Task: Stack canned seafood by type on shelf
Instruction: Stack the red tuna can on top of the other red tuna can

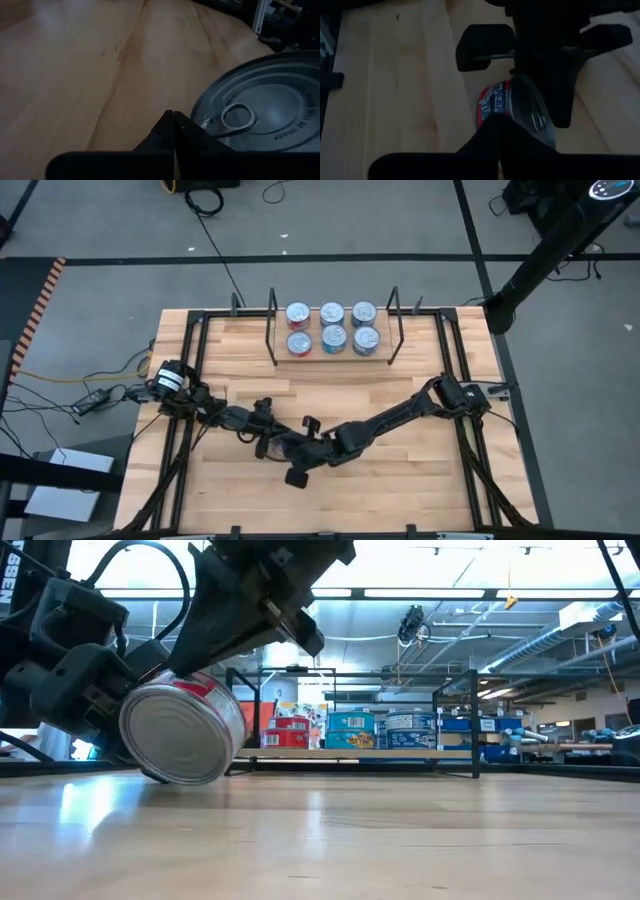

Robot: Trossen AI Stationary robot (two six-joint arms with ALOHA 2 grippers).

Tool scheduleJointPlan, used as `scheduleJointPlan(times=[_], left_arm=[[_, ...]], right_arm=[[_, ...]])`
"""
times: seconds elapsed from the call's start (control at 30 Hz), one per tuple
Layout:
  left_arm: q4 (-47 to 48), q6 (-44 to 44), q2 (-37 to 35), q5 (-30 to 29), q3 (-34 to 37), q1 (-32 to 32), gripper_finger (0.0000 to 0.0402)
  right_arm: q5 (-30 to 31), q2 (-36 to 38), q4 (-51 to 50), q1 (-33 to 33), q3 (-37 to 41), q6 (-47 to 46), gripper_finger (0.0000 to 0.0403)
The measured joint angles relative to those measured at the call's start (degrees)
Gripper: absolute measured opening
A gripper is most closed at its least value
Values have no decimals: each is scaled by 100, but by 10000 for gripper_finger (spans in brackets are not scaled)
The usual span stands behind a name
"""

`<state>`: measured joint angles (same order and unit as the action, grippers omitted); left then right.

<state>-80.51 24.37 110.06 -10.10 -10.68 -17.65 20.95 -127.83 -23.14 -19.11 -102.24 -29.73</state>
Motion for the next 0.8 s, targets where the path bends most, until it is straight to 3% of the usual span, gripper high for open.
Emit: scheduleJointPlan(times=[0.3,0.47,0.8], left_arm=[[-84,89,0,102,4,-9,3],[-79,81,-1,110,2,-13,3],[-70,73,-2,121,2,-15,3]], right_arm=[[234,-13,-153,149,13,-358,5],[54,-15,-135,238,13,-414,5],[-121,101,-222,255,28,265,33]])
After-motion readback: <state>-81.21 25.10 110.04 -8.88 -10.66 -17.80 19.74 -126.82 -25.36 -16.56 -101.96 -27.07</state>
